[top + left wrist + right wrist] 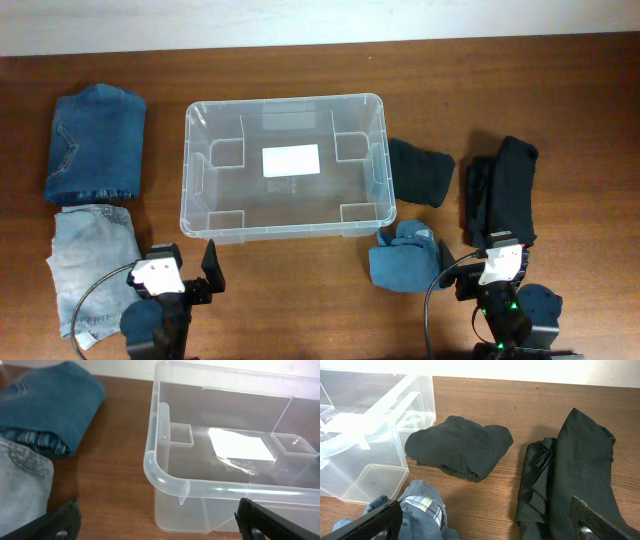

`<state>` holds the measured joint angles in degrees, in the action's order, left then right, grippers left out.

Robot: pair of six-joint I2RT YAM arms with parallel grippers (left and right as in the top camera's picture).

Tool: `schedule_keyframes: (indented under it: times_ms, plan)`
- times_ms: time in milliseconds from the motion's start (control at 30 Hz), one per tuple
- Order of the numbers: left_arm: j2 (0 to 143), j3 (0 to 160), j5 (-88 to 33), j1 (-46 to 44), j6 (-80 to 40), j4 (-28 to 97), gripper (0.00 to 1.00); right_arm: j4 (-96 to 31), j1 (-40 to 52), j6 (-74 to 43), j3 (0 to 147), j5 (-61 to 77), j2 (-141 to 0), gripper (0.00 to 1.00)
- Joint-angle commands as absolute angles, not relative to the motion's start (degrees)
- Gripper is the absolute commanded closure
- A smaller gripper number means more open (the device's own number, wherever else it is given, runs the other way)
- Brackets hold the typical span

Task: Pack container
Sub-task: 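Move the left gripper down to the folded light-blue jeans, then grasp the light-blue jeans with the left gripper and lift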

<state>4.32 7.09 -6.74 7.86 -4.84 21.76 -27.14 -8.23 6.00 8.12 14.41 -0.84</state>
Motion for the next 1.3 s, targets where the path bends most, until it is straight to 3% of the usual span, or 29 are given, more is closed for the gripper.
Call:
schedule_keyframes:
  times_ms: [0,100,333,467,600,767,967,1133,1267]
  plan:
    - [7.8,11.8,-6.0,7.9,-10.5,21.5,0.01,-27.2,-8.6,5.7,7.7,14.3,-0.4,0.02]
    - [20.6,27.4,3.6,8.1,-19.2,29.3,0.01,-27.2,-8.6,5.7,7.7,14.3,-0.4,0.02]
    - [49.5,61.4,7.7,8.7,-13.1,43.3,0.01,-27.2,-8.6,5.7,7.7,14.3,-0.4,0.02]
    - [59.0,72.4,13.8,10.7,-7.2,51.0,0.01,-27.2,-8.6,5.7,7.7,14.3,-0.4,0.02]
    - [64.5,74.3,12.5,21.2,-8.3,58.1,0.01,-27.2,-8.6,5.7,7.7,14.3,-0.4,0.02]
    - [74.1,74.3,-7.9,46.4,-2.9,61.1,0.04,-27.2,-8.6,5.7,7.7,14.3,-0.4,0.02]
    - [88.5,74.3,-24.5,65.1,3.6,59.2,0.00,-27.2,-8.6,5.7,7.7,14.3,-0.4,0.02]
    - [98.6,74.3,-27.1,69.7,8.3,58.5,0.01,-27.2,-8.6,5.7,7.7,14.3,-0.4,0.02]
    - [106.7,74.3,-38.2,70.4,21.8,59.0,0.01,-27.2,-8.6,5.7,7.7,14.3,-0.4,0.02]
